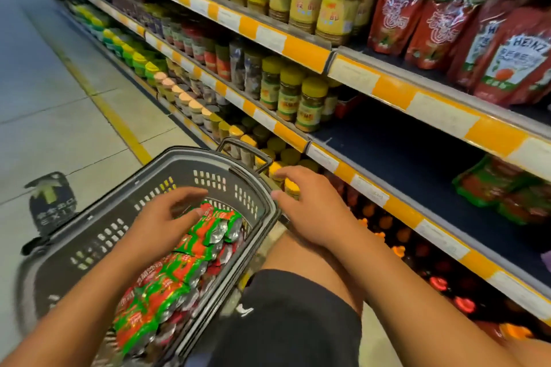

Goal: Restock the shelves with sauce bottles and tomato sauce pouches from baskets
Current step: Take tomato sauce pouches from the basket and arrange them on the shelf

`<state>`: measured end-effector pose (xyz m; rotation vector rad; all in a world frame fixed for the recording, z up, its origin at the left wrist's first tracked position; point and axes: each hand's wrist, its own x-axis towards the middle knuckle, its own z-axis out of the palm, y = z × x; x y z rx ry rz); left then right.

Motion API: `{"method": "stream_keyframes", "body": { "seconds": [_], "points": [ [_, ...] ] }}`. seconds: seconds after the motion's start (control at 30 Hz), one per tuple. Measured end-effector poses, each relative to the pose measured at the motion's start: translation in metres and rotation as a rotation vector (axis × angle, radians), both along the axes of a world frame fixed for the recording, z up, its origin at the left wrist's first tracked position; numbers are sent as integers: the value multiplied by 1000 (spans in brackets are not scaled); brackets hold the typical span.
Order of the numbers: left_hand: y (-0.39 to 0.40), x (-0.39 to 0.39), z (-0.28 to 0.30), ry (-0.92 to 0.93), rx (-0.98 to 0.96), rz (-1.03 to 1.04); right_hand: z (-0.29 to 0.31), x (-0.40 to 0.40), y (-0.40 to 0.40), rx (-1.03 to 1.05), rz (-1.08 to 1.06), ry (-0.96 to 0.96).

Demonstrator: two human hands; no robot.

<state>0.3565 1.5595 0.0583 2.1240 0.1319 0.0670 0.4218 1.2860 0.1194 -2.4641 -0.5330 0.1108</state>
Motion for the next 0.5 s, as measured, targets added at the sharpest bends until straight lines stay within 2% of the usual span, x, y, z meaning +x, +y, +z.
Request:
{"method": "stream_keyframes", "body": {
  "seconds": [0.17,0.27,0.5],
  "points": [
    [61,-32,-35,90,22,158,-1,1,75,-134,178,128],
    [88,-44,-66,169,32,216,-10,-3,120,-136,212,198],
    [116,-54,-133,471,82,279,-54,-14,213,-130,282,334]
  ]
}}
